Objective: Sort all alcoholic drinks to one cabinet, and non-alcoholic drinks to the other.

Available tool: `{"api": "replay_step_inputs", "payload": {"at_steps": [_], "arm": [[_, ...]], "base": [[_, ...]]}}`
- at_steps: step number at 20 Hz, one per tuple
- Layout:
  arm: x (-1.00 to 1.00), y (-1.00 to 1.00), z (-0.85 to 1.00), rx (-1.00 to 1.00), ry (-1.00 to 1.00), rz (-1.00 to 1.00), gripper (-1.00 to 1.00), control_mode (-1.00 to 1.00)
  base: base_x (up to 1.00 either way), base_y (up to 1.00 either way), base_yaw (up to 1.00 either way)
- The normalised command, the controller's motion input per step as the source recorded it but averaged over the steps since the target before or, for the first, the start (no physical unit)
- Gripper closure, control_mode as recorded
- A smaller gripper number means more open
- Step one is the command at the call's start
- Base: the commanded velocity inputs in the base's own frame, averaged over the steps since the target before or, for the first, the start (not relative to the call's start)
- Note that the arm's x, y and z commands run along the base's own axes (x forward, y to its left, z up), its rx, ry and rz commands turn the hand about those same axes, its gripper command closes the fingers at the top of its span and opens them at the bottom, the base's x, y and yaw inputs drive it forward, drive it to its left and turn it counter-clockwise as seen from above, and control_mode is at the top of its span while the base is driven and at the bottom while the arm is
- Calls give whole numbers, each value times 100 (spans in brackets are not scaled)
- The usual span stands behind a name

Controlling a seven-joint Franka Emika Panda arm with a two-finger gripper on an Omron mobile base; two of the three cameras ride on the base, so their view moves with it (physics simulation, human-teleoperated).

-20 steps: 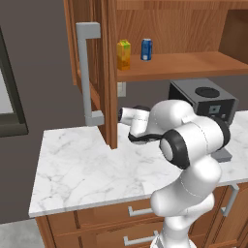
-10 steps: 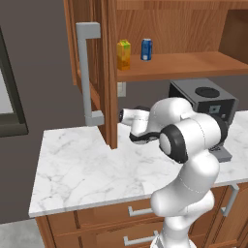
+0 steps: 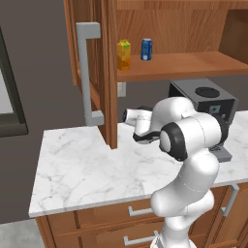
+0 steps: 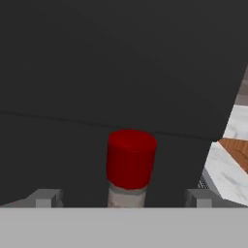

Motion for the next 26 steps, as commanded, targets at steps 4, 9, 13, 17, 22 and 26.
{"api": "replay_step_inputs", "payload": {"at_steps": [4,9,13,17,22,26], "arm": [[0,-20,0,0,0,0,-100,-100],[0,-10,-1,0,0,0,-100,-100],[2,0,-1,-1,1,0,100,-100],[0,0,0,-1,1,0,100,-100],[-21,0,10,0,0,5,100,-100],[-61,0,54,0,0,18,100,-100]], "base": [[0,0,0],[0,0,0],[0,0,0],[0,0,0],[0,0,0],[0,0,0]]}}
